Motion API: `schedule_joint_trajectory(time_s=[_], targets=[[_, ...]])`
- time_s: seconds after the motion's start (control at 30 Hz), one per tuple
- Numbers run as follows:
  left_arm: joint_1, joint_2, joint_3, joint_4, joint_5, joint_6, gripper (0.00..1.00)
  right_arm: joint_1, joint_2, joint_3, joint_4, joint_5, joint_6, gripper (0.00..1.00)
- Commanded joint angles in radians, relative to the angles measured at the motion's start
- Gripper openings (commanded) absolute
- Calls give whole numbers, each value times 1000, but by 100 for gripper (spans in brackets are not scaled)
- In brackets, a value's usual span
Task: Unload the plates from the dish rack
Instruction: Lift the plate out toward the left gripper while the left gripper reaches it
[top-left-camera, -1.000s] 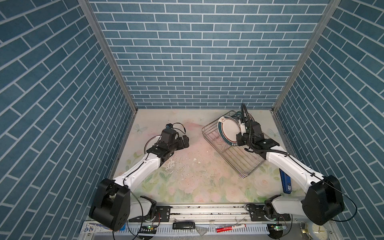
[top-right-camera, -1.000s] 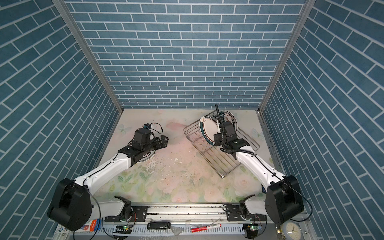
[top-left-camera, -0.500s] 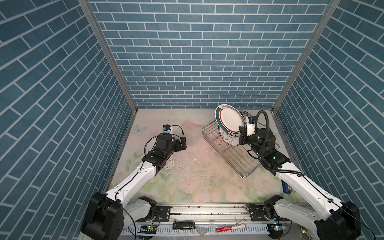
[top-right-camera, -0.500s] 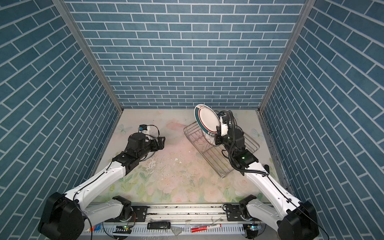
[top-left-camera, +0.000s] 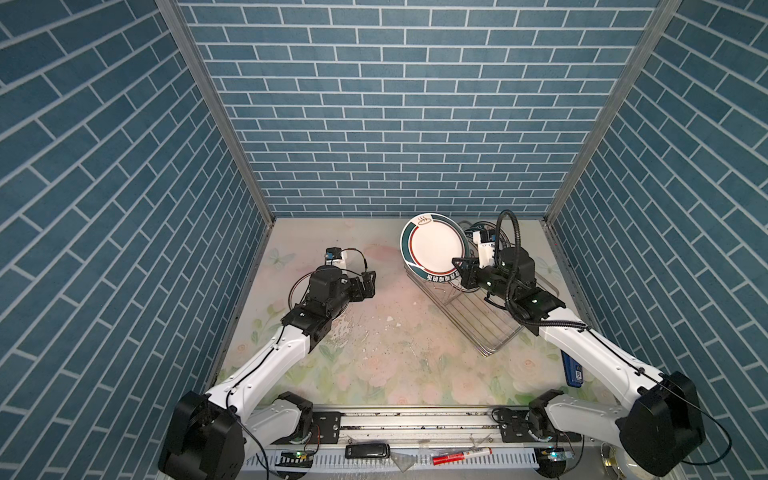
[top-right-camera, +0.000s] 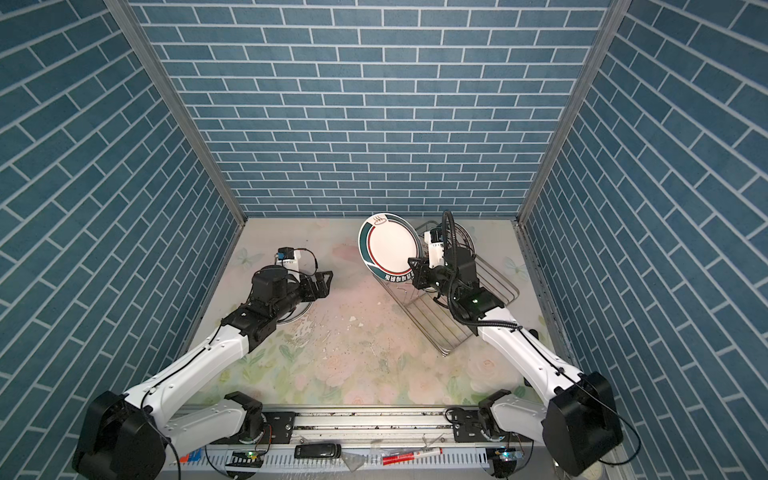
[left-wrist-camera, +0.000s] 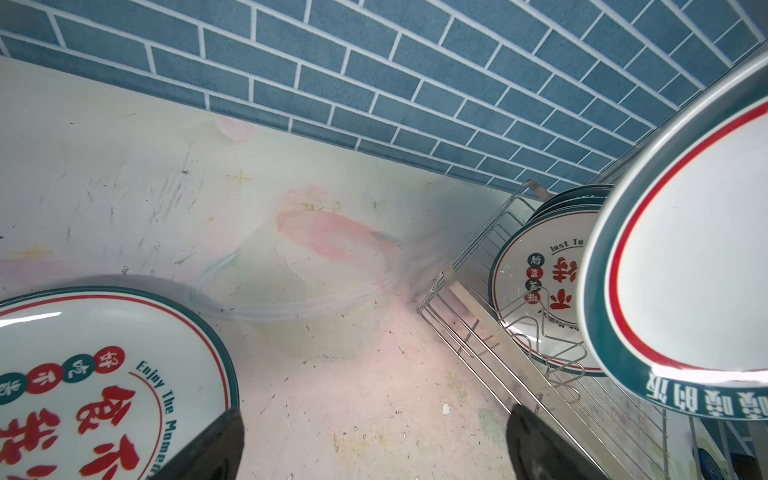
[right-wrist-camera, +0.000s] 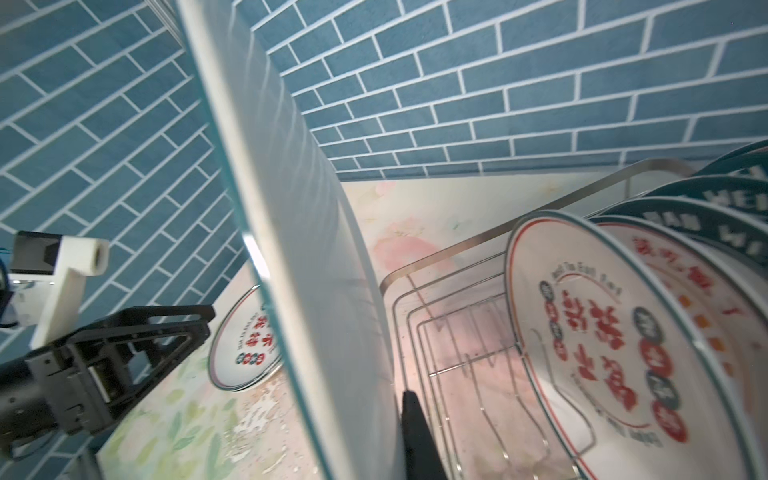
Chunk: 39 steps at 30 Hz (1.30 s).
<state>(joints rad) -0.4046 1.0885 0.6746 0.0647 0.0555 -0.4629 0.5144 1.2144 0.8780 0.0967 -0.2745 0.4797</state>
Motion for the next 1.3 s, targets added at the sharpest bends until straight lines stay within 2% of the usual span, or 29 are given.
schedule_joint_trajectory(time_s=[0.0,0.23,0.67,0.83,1.0,1.17,1.27], targets=[[-4,-50,-11,1,32,-8,99,-13,58,87,26,-180,197,0],[-4,-73,-18,20,90,-44,99,-18,197,101,149,-336,391,0],[-5,27,15,74,240,-89,99,-19,330,64,471,-512,650,0],[0,30,7,100,265,-116,99,-16,341,62,466,-516,641,0],[12,52,0,138,291,-151,94,-4,331,77,397,-503,582,0],[40,74,-27,229,337,-210,76,28,318,107,271,-462,487,0],[41,70,-17,210,336,-206,69,47,319,116,240,-448,456,0]])
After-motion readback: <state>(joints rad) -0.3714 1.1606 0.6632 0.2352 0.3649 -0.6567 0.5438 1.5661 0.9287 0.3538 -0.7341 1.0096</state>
